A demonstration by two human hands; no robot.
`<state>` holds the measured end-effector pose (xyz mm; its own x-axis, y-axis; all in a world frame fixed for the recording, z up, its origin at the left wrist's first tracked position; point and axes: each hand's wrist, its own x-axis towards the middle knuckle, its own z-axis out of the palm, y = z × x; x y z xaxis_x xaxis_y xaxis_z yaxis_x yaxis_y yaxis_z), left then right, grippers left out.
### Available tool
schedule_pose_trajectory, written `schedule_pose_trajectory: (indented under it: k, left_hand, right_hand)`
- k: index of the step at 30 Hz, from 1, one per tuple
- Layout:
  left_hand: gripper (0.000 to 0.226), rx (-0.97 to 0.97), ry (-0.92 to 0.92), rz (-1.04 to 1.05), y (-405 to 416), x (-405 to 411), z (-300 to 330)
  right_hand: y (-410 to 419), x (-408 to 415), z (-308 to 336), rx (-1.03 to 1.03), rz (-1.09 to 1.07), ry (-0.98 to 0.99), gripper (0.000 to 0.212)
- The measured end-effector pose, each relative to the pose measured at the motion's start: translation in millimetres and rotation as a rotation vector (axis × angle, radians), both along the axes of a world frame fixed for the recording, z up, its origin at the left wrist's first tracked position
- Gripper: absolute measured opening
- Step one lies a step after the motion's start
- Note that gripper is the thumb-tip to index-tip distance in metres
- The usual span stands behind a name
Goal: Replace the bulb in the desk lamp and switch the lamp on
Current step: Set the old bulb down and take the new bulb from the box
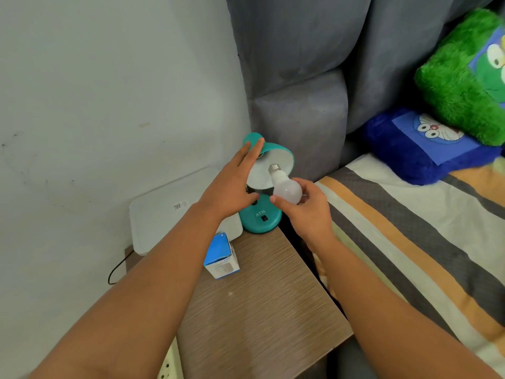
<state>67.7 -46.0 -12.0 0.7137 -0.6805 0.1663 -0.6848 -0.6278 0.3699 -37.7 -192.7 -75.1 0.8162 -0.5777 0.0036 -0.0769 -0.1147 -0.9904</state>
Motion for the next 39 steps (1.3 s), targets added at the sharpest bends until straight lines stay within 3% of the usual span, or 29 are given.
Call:
schedule_pose_trajectory:
  k: [3, 6, 9, 14, 19, 26, 35, 39]
  left_hand:
    - [0.104, -0.101, 0.014, 0.077, -3.4, -19.5, -8.9]
    - [0.087, -0.288, 0.012, 0.303, 14.9, -79.3, -42.3]
    - [0.076, -0.313, 0.112, 0.363, 12.2, -113.2, -73.0]
    - [0.071, -0.178, 0.296, 0.386, 16.8, -143.3, -115.2]
    - [0.071, -0.038, 0.382, 0.421, 13.1, -152.0, -160.2]
    - [0.074, 0.204, 0.288, 0.439, 7.8, -151.3, -213.1]
    - [0.078, 0.207, 0.244, 0.435, 8.4, -158.4, -234.6]
    - [0.074, 0.194, 0.289, 0.403, 12.8, -156.7, -230.5]
  right_hand:
    - [-16.3, -22.0, -10.0, -0.016, -0.014, 0.067, 0.056]
    - [-16.9, -58.1, -21.0, -0.126, 0.097, 0.176, 0.063]
    - [-18.2, -69.3, -32.5, -0.129, 0.107, 0.23, 0.06]
    - [-8.3, -75.3, -49.6, -0.108, 0.176, 0.277, 0.052]
    - [-0.9, -65.1, -76.6, -0.147, 0.267, 0.365, 0.059]
    - [9.8, -41.0, -97.9, -0.253, 0.348, 0.429, 0.06]
    - [22.9, -27.9, -116.0, -0.35, 0.397, 0.45, 0.058]
    - [23.4, -26.9, -114.0, -0.355, 0.424, 0.489, 0.075]
